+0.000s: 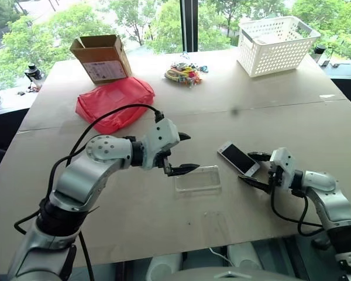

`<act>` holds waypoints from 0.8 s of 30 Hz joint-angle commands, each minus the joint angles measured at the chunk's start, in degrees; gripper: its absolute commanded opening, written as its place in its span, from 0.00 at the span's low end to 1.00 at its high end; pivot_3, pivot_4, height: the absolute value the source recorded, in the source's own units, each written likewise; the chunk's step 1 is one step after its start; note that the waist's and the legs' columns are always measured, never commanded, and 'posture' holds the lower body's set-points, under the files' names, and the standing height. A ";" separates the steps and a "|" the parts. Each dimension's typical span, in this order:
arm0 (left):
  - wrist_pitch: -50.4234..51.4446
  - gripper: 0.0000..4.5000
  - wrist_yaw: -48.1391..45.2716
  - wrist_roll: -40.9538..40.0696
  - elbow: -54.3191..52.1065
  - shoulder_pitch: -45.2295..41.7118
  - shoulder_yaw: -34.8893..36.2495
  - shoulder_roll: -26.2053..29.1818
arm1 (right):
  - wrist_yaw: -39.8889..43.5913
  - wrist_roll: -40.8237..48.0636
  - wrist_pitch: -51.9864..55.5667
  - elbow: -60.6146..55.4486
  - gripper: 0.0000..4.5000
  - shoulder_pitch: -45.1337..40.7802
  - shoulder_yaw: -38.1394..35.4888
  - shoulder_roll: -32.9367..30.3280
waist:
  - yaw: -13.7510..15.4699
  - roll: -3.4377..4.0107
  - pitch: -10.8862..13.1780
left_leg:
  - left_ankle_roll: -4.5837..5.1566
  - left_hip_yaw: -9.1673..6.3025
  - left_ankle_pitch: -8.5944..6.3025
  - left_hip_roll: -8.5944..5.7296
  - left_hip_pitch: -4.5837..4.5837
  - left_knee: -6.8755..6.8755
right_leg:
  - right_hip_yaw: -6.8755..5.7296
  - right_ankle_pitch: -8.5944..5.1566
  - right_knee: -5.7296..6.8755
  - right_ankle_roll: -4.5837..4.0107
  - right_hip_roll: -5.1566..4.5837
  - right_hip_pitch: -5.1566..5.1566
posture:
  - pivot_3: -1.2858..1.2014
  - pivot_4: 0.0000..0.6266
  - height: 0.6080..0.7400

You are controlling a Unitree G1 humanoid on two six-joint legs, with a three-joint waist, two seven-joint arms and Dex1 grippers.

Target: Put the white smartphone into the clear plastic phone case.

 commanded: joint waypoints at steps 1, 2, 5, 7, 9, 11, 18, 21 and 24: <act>0.05 0.99 0.85 -0.16 -2.62 0.63 1.49 0.36 | -7.17 -0.57 3.82 -0.80 1.00 2.52 -1.81 2.04 | 0.00 0.00 0.00 | 0.01 0.01 0.00 0.00 0.11 0.00 | 0.01 0.00 -0.01 0.00 0.00 0.10 | 0.52 0.24 1.00; 0.10 0.99 0.94 -0.22 -2.72 0.78 1.43 0.33 | -8.35 -0.30 4.49 -2.01 1.00 3.44 -1.97 2.59 | 0.04 0.00 0.00 | 0.01 0.00 -0.01 0.00 0.20 0.00 | 0.01 -0.01 -0.02 0.01 0.00 0.19 | 0.52 0.24 1.00; -0.12 0.99 0.88 -0.18 -2.44 0.72 0.95 0.11 | -9.30 0.02 5.74 -5.09 1.00 6.41 -1.38 3.07 | 0.39 0.00 -0.01 | 0.02 -0.03 0.00 -0.01 0.20 0.03 | -0.01 -0.01 -0.02 0.01 0.00 0.21 | 0.52 0.24 1.00; -0.42 0.99 0.51 -0.11 -1.78 0.22 0.60 -0.03 | -9.49 -0.11 6.34 -6.03 1.00 7.60 -0.76 2.86 | 0.58 -0.01 -0.01 | 0.01 -0.07 0.00 -0.01 0.19 0.03 | -0.04 -0.01 -0.04 0.01 0.00 0.22 | 0.52 0.24 1.00; -0.93 1.00 -0.03 0.15 -0.96 -0.30 0.28 0.00 | -10.00 -0.46 6.95 -6.40 0.88 7.93 -0.45 2.65 | 0.76 -0.01 -0.01 | 0.01 -0.08 -0.01 -0.01 0.19 0.02 | -0.05 -0.01 -0.04 0.01 0.00 0.22 | 0.52 0.24 1.00; -1.28 1.00 -0.39 0.32 -0.47 -0.56 0.19 0.11 | -10.78 -0.68 7.46 -6.80 0.74 7.95 -0.35 2.71 | 0.95 -0.01 -0.01 | 0.01 -0.09 -0.01 -0.01 0.17 0.00 | -0.06 -0.01 -0.05 0.01 0.00 0.21 | 0.52 0.24 1.00; -1.63 1.00 -0.90 0.44 0.19 -0.48 0.27 -0.35 | -13.01 -2.14 6.05 -7.27 0.65 8.08 0.44 3.11 | 1.10 -0.01 -0.01 | 0.01 -0.08 -0.01 0.01 0.18 -0.07 | -0.06 -0.02 -0.14 0.00 0.02 0.20 | 0.52 0.24 1.00; -1.94 1.00 -1.08 0.20 1.52 0.13 1.05 -0.66 | -11.45 -0.06 6.16 -8.77 0.65 6.02 -0.50 2.32 | 1.11 -0.01 -0.01 | 0.01 -0.08 -0.01 0.01 0.18 -0.07 | -0.07 -0.02 -0.14 0.00 0.02 0.21 | 0.52 0.24 1.00; -1.92 1.00 -2.60 -0.72 3.61 0.64 2.13 -0.10 | -8.74 2.13 6.87 -10.52 0.65 2.71 -1.63 0.50 | 0.94 0.08 0.05 | 0.02 -0.04 -0.01 0.00 0.17 -0.07 | -0.04 -0.02 -0.13 0.00 0.02 0.19 | 0.52 0.24 1.00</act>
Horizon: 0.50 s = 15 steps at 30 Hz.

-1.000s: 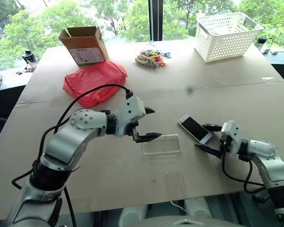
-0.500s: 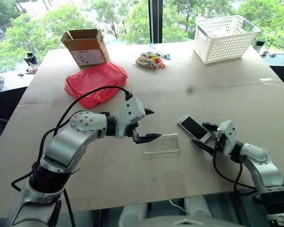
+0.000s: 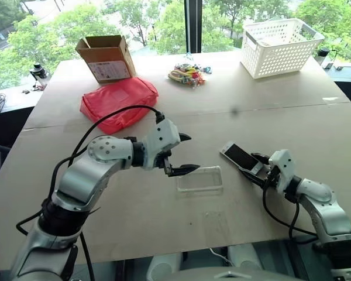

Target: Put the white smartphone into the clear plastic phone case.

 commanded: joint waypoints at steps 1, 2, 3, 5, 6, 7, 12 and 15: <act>0.11 1.00 -2.40 -2.77 1.49 0.58 2.91 0.72 | 3.37 2.51 1.52 -2.51 0.65 -3.28 -0.94 -2.46 | -0.03 0.04 0.05 | 0.00 0.02 0.00 -0.01 -0.03 0.00 | 0.01 0.00 0.00 0.00 0.00 -0.04 | 0.52 0.24 1.00; 0.60 1.00 -3.16 -3.73 2.06 0.62 3.54 0.79 | 4.78 3.52 2.38 -3.43 0.65 -4.59 -1.13 -3.44 | -0.03 0.04 0.08 | 0.00 0.00 0.00 0.00 -0.06 0.00 | 0.00 0.00 0.01 0.00 0.01 -0.08 | 0.52 0.24 1.00; 0.59 0.94 -3.86 -5.05 2.93 0.73 4.71 0.52 | 7.57 5.27 3.96 -5.10 0.65 -6.53 -1.04 -5.23 | -0.04 0.06 0.10 | 0.00 -0.01 0.00 0.00 -0.12 -0.01 | -0.01 0.00 0.01 0.00 0.01 -0.12 | 0.52 0.24 1.00; -0.85 0.81 -5.16 -5.70 4.00 1.11 5.62 0.63 | 12.75 7.94 6.66 -7.77 0.65 -9.69 -0.30 -8.47 | -0.09 0.22 0.23 | 0.00 0.02 0.00 0.01 -0.26 0.00 | 0.02 0.00 0.02 0.00 0.01 -0.26 | 0.52 0.24 1.00; -1.63 0.71 -5.50 -5.40 4.38 1.25 5.60 0.80 | 14.65 8.64 7.57 -8.57 0.65 -10.76 0.26 -9.68 | -0.09 0.22 0.24 | 0.00 0.03 0.00 0.01 -0.31 0.00 | 0.04 0.01 0.01 0.00 -0.01 -0.30 | 0.52 0.24 1.00; -2.27 0.61 -5.84 -5.06 4.73 1.31 5.50 0.89 | 16.59 8.64 7.75 -9.05 0.65 -11.84 1.21 -10.90 | -0.07 0.21 0.24 | 0.00 0.03 0.00 0.01 -0.32 0.00 | 0.03 0.00 0.01 0.00 -0.01 -0.32 | 0.52 0.24 1.00; -3.84 0.04 -7.10 -5.29 5.59 0.91 5.63 0.18 | 23.36 6.26 7.45 -9.99 0.65 -16.74 7.24 -14.18 | 0.29 0.20 0.23 | -0.02 -0.17 0.01 0.04 -0.61 -0.04 | -0.18 0.01 -0.23 -0.01 -0.01 -0.43 | 0.52 0.24 1.00; -4.09 0.01 -7.61 -5.98 5.47 0.72 5.66 -0.40 | 26.07 4.53 7.42 -10.62 0.65 -19.44 11.44 -14.46 | 0.29 0.20 0.23 | -0.25 -0.18 0.15 0.01 -1.01 0.09 | -0.21 0.03 -0.21 0.00 -0.07 -0.75 | 0.52 0.24 1.00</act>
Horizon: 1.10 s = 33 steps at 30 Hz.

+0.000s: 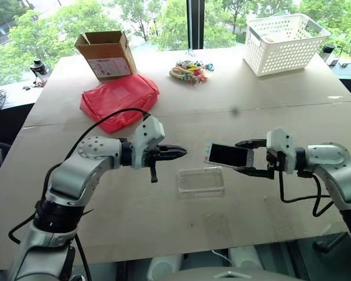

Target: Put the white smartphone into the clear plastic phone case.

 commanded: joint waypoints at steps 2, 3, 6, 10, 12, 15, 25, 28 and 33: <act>-1.22 0.01 -0.71 -1.61 -1.19 -0.37 1.23 -0.85 | 3.35 -2.26 -1.23 -2.36 0.65 -4.59 4.29 0.10 | 0.05 -0.01 0.01 | 0.00 0.00 0.00 -0.03 -0.03 0.00 | 0.00 0.00 -0.01 0.00 -0.05 -0.03 | 0.52 0.24 1.00; -0.77 0.01 -1.00 -1.85 -1.23 -0.14 0.95 -0.83 | 3.77 -3.28 -1.92 -1.99 0.65 -5.38 5.35 0.26 | 0.05 -0.01 0.01 | -0.01 -0.01 0.00 -0.03 -0.03 0.00 | -0.01 0.00 -0.01 0.00 -0.05 -0.03 | 0.52 0.24 1.00; 1.01 0.01 -2.60 -3.18 -1.35 0.63 -0.15 -0.47 | 4.33 -5.62 -2.80 -0.54 0.65 -7.06 7.73 0.84 | 0.01 -0.01 0.00 | -0.01 -0.03 0.01 -0.03 -0.04 -0.02 | -0.03 0.00 0.00 0.00 -0.04 -0.07 | 0.52 0.24 1.00; -1.65 0.01 -3.59 0.33 0.42 0.98 -3.41 -0.36 | 4.76 -8.16 -4.14 1.68 0.65 -7.92 9.56 1.12 | 0.11 -0.01 0.00 | -0.02 -0.07 0.01 -0.04 -0.06 -0.02 | -0.06 0.00 0.00 0.00 -0.05 -0.07 | 0.52 0.24 1.00; -2.58 0.01 -3.47 1.41 1.16 0.90 -4.99 -1.29 | 4.01 -9.33 -3.77 2.28 0.65 -8.10 10.07 1.40 | 0.11 -0.01 0.00 | -0.02 -0.06 0.01 -0.06 -0.07 -0.02 | -0.06 0.00 -0.01 0.00 -0.06 -0.07 | 0.52 0.24 1.00; -3.25 0.01 -3.50 2.46 1.70 0.98 -6.80 -2.30 | 3.90 -10.10 -3.45 2.35 0.65 -8.16 10.41 1.60 | 0.09 -0.01 0.00 | -0.02 -0.07 0.01 -0.06 -0.06 -0.02 | -0.06 0.00 0.00 0.00 -0.05 -0.07 | 0.52 0.24 1.00; -9.37 0.01 -2.88 10.51 9.26 0.23 -13.80 -6.91 | 2.96 -11.32 -1.31 1.66 0.65 -7.32 11.15 2.04 | 0.09 0.00 0.00 | -0.02 -0.07 0.01 -0.06 -0.05 -0.01 | -0.06 0.00 0.05 -0.01 -0.05 -0.07 | 0.52 0.24 1.00; -10.08 0.01 -2.95 11.67 10.46 0.20 -14.83 -7.47 | 2.80 -11.05 -0.13 1.81 0.65 -7.36 11.15 2.45 | 0.11 -0.01 -0.03 | -0.02 -0.06 0.01 -0.06 -0.03 -0.01 | -0.05 0.00 0.05 -0.01 -0.06 -0.06 | 0.52 0.24 1.00; -10.56 0.01 -3.48 13.11 11.12 0.39 -15.83 -7.54 | 3.62 -11.53 0.81 1.91 0.65 -7.36 11.81 2.11 | 0.09 0.00 -0.06 | -0.01 -0.06 0.01 -0.06 -0.01 -0.01 | -0.05 0.00 0.09 -0.01 -0.05 -0.05 | 0.52 0.24 1.00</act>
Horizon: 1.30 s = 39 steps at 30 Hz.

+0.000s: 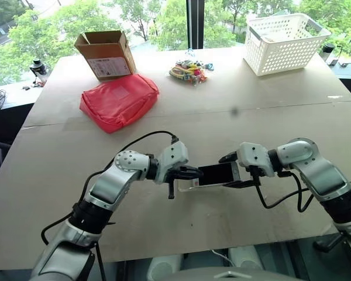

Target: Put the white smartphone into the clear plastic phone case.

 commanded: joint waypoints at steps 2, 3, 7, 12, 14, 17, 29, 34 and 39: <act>0.30 0.01 -0.40 2.16 0.85 0.92 -2.30 -0.17 | 0.53 -0.27 2.20 -1.28 0.65 -0.05 1.05 0.01 | 0.00 -0.01 -0.03 | 0.00 0.00 0.00 0.00 0.01 0.00 | 0.00 0.00 0.00 0.00 0.00 0.02 | 0.52 0.24 1.00; 0.29 0.01 -0.36 2.32 0.82 1.10 -2.43 -0.17 | 0.57 -0.08 2.70 -1.39 0.65 -0.13 1.07 0.12 | 0.00 -0.01 -0.04 | 0.00 0.00 0.00 0.00 0.02 0.00 | 0.00 0.00 0.00 0.00 0.00 0.03 | 0.52 0.24 1.00; 0.42 0.01 -0.07 2.52 0.74 1.70 -2.73 -0.24 | 0.26 -0.97 4.29 -0.58 0.65 -1.25 1.62 0.39 | -0.04 0.00 -0.05 | 0.00 0.00 0.00 0.00 0.02 0.00 | 0.00 0.00 0.00 0.00 0.00 0.03 | 0.52 0.24 1.00; 0.62 0.01 -0.01 2.64 0.46 2.21 -2.95 -0.16 | 1.11 -2.59 2.54 0.55 0.65 -2.09 2.96 -0.06 | -0.05 0.01 -0.09 | 0.02 0.01 -0.01 0.00 0.07 0.00 | 0.00 0.00 0.01 0.00 0.00 0.07 | 0.52 0.24 1.00; 0.67 0.01 0.05 2.72 0.51 2.33 -2.97 -0.18 | 1.15 -3.99 0.70 0.63 0.65 -2.21 3.70 -0.29 | -0.04 0.00 -0.11 | 0.03 -0.01 -0.02 0.00 0.12 0.00 | -0.01 0.00 0.00 0.00 0.01 0.13 | 0.52 0.24 1.00; 0.77 0.01 0.12 2.77 0.36 2.71 -3.09 -0.19 | 0.08 -6.24 -1.38 1.29 0.65 -2.48 4.26 -0.02 | -0.05 0.00 -0.14 | 0.01 -0.01 -0.01 0.00 0.13 0.00 | -0.01 0.00 0.00 0.01 0.00 0.15 | 0.52 0.24 1.00; 1.00 0.01 0.41 3.15 0.72 2.74 -3.39 -1.15 | -0.70 -9.66 -7.25 2.89 0.65 -2.82 4.46 1.61 | -0.10 -0.08 -0.26 | 0.17 0.00 -0.10 0.00 0.31 0.01 | 0.01 0.00 0.13 0.00 0.02 0.25 | 0.52 0.24 1.00; 1.05 0.01 0.59 3.15 0.74 2.99 -3.50 -1.29 | 0.27 -8.86 -6.06 2.19 0.65 -3.02 4.00 1.69 | -0.10 -0.07 -0.27 | 0.18 0.00 -0.10 0.00 0.33 0.01 | 0.02 -0.01 0.17 0.00 0.02 0.25 | 0.52 0.24 1.00; 0.67 0.01 0.70 3.52 1.38 3.13 -3.73 -1.30 | 1.11 -8.73 -5.18 1.26 0.65 -2.39 4.22 1.17 | -0.07 -0.07 -0.27 | 0.17 0.00 -0.10 0.00 0.33 0.01 | 0.02 -0.01 0.16 0.00 0.02 0.25 | 0.52 0.24 1.00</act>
